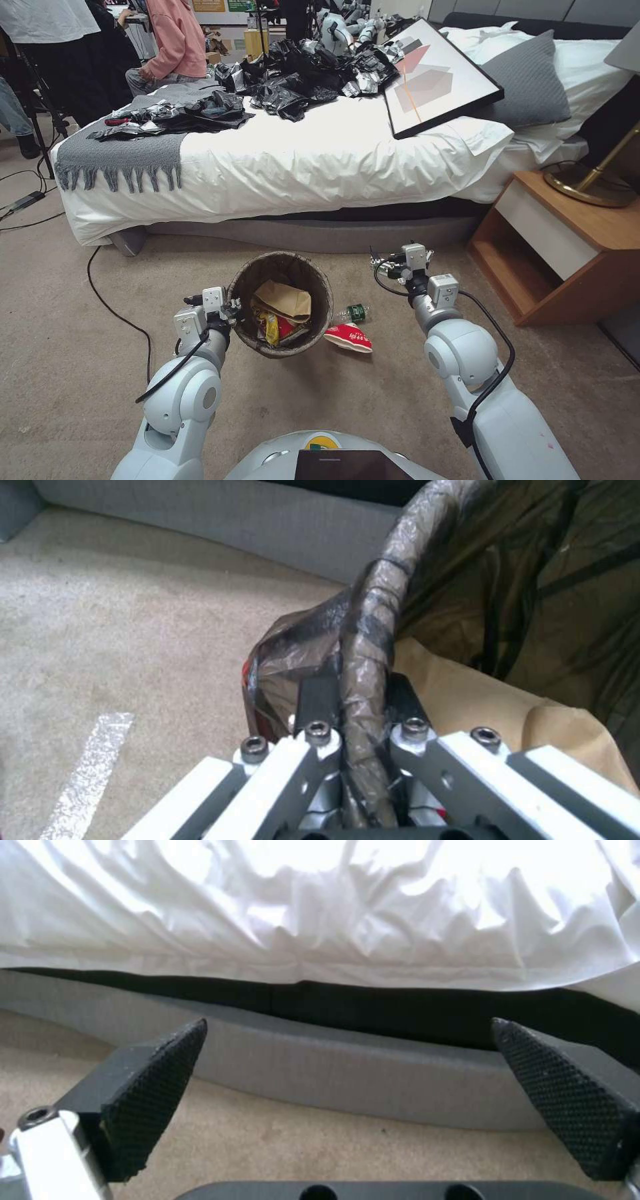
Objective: Pick up the trash bin, then pick up the garbage from the floor and place it into the trash bin.
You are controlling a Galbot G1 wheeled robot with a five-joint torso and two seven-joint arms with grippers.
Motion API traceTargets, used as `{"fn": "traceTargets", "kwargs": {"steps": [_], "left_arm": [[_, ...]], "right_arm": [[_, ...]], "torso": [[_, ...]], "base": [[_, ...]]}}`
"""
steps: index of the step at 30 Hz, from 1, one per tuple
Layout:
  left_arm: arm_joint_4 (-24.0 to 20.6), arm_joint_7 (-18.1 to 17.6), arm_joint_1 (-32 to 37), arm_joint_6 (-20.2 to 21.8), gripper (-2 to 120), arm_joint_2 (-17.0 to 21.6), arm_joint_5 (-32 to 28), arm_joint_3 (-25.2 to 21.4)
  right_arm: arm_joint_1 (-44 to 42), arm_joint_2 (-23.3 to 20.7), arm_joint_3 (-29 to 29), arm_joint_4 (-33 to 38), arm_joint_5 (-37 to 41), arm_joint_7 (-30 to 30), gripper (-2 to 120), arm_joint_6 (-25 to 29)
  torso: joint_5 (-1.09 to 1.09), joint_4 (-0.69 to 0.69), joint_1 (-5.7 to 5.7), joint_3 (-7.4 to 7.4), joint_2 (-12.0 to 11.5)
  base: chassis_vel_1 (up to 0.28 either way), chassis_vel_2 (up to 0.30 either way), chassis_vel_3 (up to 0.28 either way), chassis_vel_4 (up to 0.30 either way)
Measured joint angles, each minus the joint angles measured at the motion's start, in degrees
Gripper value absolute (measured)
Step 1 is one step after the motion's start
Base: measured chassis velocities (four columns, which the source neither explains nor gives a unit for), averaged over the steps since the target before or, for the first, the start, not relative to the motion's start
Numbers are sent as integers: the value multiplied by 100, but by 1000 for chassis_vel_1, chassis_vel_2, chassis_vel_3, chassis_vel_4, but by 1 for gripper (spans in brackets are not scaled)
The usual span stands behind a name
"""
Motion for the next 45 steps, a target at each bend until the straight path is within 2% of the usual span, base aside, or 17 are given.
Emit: {"fn": "traceTargets", "kwargs": {"steps": [13,15,18,19,22,34,39,45], "left_arm": [[51,5,-49,0,2,6,-3,-2],[79,5,-70,0,2,13,-8,-7],[114,7,-106,0,2,26,-28,-38],[114,7,-106,0,2,26,-28,-38],[145,8,-139,0,2,50,-60,-92],[213,6,-207,0,2,69,-136,-148],[229,4,-217,0,2,89,-167,-168],[240,2,-220,0,2,101,-184,-165]], "right_arm": [[37,0,4,-30,6,-5,100,-24],[53,11,-6,-37,29,-1,100,-157],[101,0,-19,16,234,-95,100,-865],[101,0,-19,16,234,-95,100,-865],[101,-35,3,97,348,-397,100,-1365],[106,-272,-108,-111,341,-937,100,-1462],[179,-436,-257,-465,99,-1358,100,-1454],[448,-631,-524,-1269,-663,-2185,100,-1443]], "torso": [[0,0,0,0,0],[0,0,0,0,0],[0,0,0,0,0],[0,0,0,0,0],[0,0,0,0,0],[0,0,0,0,0],[0,0,0,0,0],[0,0,0,0,0]], "base": [[0,0,0,0],[0,0,0,0],[0,0,0,0],[0,0,0,0],[0,0,0,0],[0,0,0,0],[0,0,0,0],[0,0,0,0]]}}
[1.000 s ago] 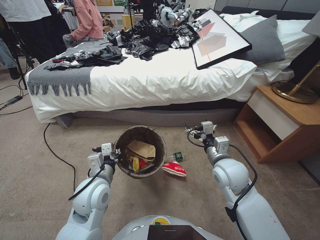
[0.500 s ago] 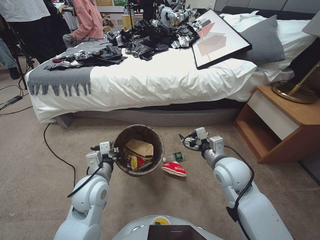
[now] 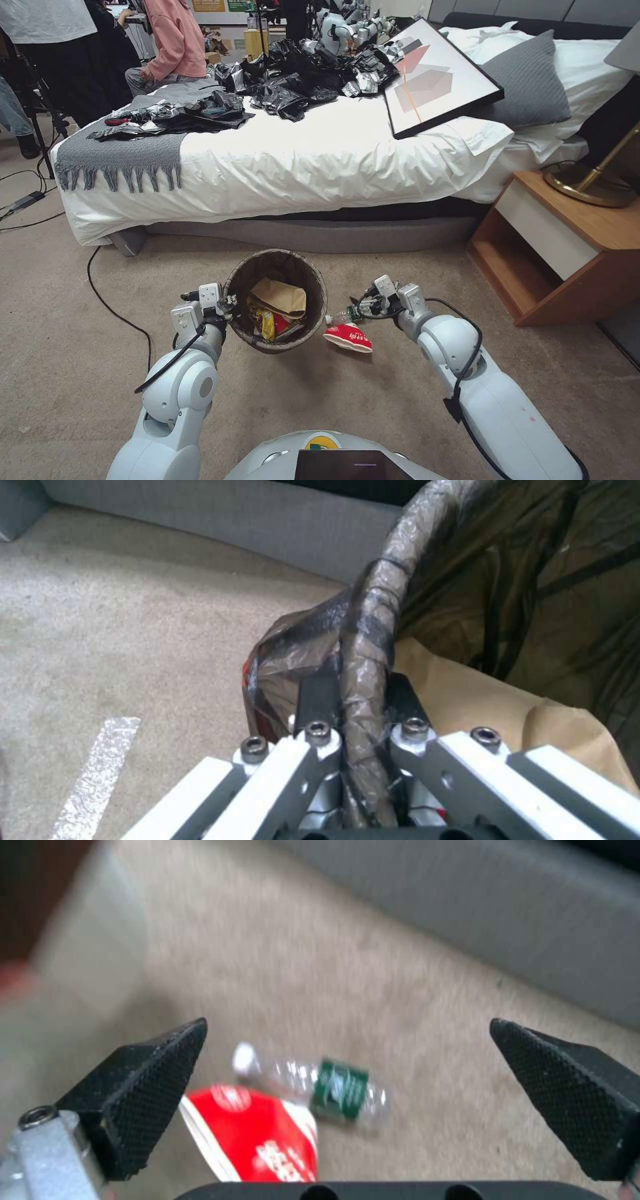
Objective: Pick up the trash bin, then pick up the garbage from the floor and place it into the trash bin.
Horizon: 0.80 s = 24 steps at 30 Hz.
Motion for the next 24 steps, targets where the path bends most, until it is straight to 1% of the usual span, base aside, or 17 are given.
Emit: {"fn": "traceTargets", "kwargs": {"steps": [1,2,4,6,8,11,13,14,16,17,19,24], "left_arm": [[4,0,-3,0,2,5,-5,1],[4,0,-3,0,2,5,-5,1],[13,0,-5,0,2,6,-7,5],[17,0,-4,0,2,6,-8,9],[35,0,-3,0,2,3,-8,14],[45,0,-6,0,2,1,-7,19],[50,0,-18,0,2,-3,-6,27],[50,0,-18,0,2,-3,-6,27],[59,-2,-25,0,2,-7,-2,35],[59,-2,-25,0,2,-7,-2,35],[62,-2,-25,0,2,-10,0,40],[63,-4,-23,0,2,-10,0,36]], "right_arm": [[84,-45,-59,-212,-199,-198,100,19],[84,-45,-59,-212,-199,-198,100,19],[189,-70,-126,-505,-465,-474,100,164],[227,-71,-159,-610,-540,-547,100,240],[282,-54,-220,-820,-781,-769,100,452],[304,-48,-252,-918,-949,-912,100,559],[358,-44,-321,-1103,-1249,-1152,100,775],[358,-44,-321,-1103,-1249,-1152,100,775],[418,-10,-410,-1298,-1605,-1343,100,1028],[418,-10,-410,-1298,-1605,-1343,100,1028],[467,33,-509,-1475,-1970,-1603,100,1304],[494,52,-623,-1606,-2183,-1855,100,1543]], "torso": [[0,0,0,0,0],[0,0,0,0,0],[0,-1,0,0,0],[0,0,0,0,0],[0,0,0,0,0],[0,0,0,0,0],[0,-1,0,0,0],[0,-1,0,0,0],[0,0,0,0,0],[0,0,0,0,0],[0,0,0,0,0],[-1,0,0,0,0]], "base": [[0,0,0,0],[0,0,0,0],[0,0,0,0],[0,0,0,0],[0,0,0,0],[0,0,0,0],[0,0,0,0],[0,0,0,0],[0,0,0,0],[0,0,0,0],[0,0,0,0],[0,0,0,0]]}}
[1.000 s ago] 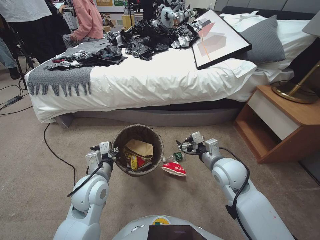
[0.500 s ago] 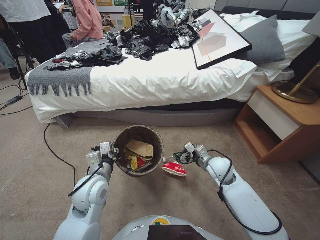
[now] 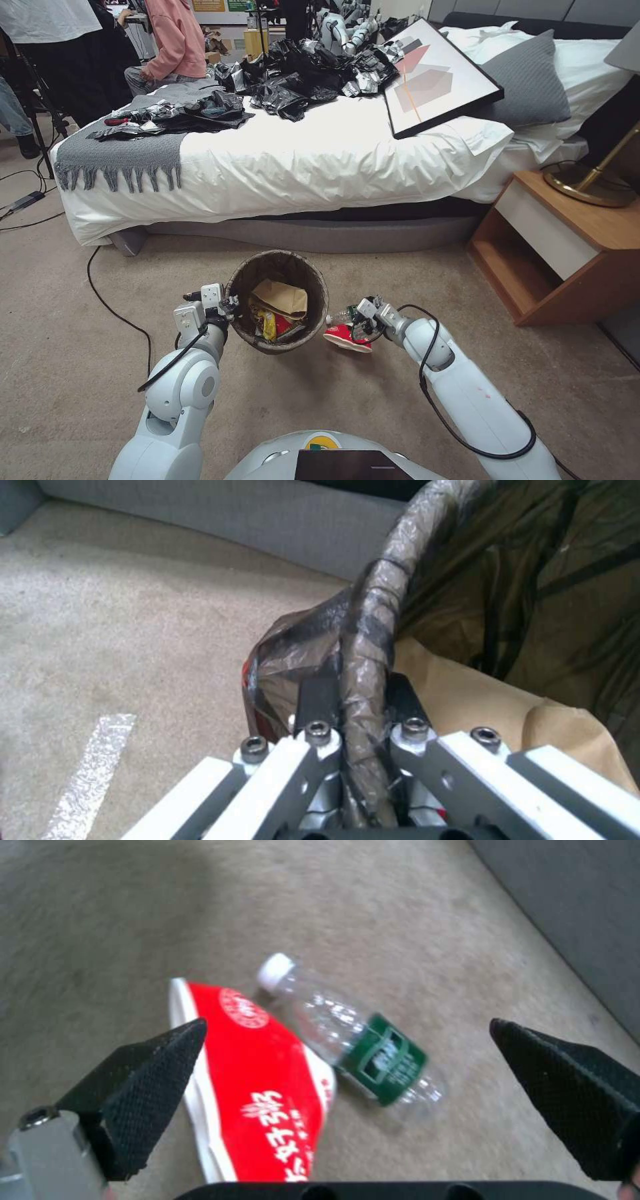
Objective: Pick up the trash bin, then pick up the garbage from the floor and place it into the trash bin.
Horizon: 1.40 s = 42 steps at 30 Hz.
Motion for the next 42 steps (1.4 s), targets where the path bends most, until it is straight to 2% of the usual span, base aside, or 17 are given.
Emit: {"fn": "traceTargets", "kwargs": {"steps": [8,25,42], "left_arm": [[-8,-3,10,0,2,6,0,-16],[-65,-3,95,0,2,-47,66,2],[-63,0,99,0,2,-86,109,25]], "right_arm": [[141,47,-218,-382,-283,-472,100,614],[466,240,-517,-1433,-528,-577,100,1222],[714,397,-790,-1931,-626,-586,100,1302]], "torso": [[0,0,0,0,0],[0,0,0,0,0],[0,0,0,0,0]], "base": [[0,0,0,0],[0,0,0,0],[0,0,0,0]]}}
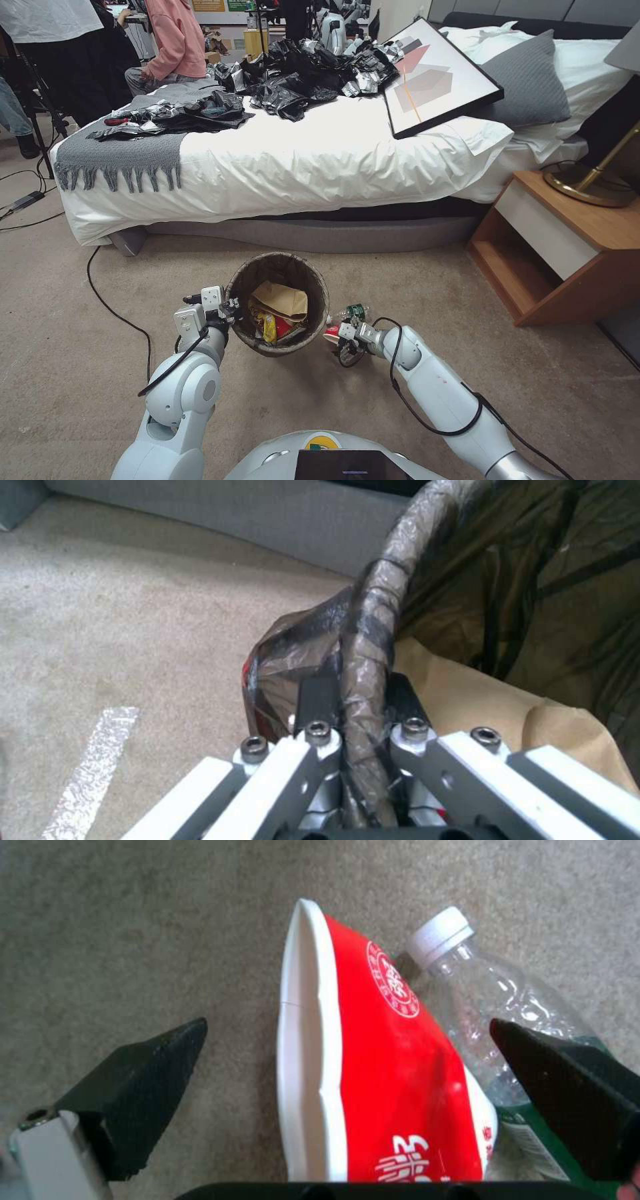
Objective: Pick up the trash bin, then pick up the garbage from the floor and place it into the trash bin.
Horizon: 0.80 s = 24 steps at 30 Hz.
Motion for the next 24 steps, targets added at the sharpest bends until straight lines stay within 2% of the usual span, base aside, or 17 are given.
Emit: {"fn": "traceTargets", "kwargs": {"steps": [12,14,16,20,22,24], "left_arm": [[44,2,14,0,2,-3,5,-7],[64,3,10,0,2,-5,7,-7],[91,3,-2,0,2,-10,9,-2],[125,6,-20,0,2,-16,11,10],[140,6,-36,0,2,-16,12,14],[147,7,-43,0,2,-16,12,16]], "right_arm": [[361,196,-169,-819,-94,-18,100,94],[417,230,-163,-976,-131,-22,97,176],[471,253,-140,-1134,-204,-39,87,251],[493,268,-94,-1220,-261,-63,77,304],[493,249,-77,-1229,-263,-79,65,310],[495,243,-72,-1236,-263,-88,62,311]], "torso": [[0,0,0,0,0],[0,1,0,0,0],[0,0,0,-1,0],[-1,0,0,-1,0],[-1,-1,0,-1,0],[-1,0,0,-1,0]], "base": [[0,0,0,0],[0,0,0,0],[0,0,0,0],[0,0,0,0],[0,0,0,0],[0,0,0,0]]}}
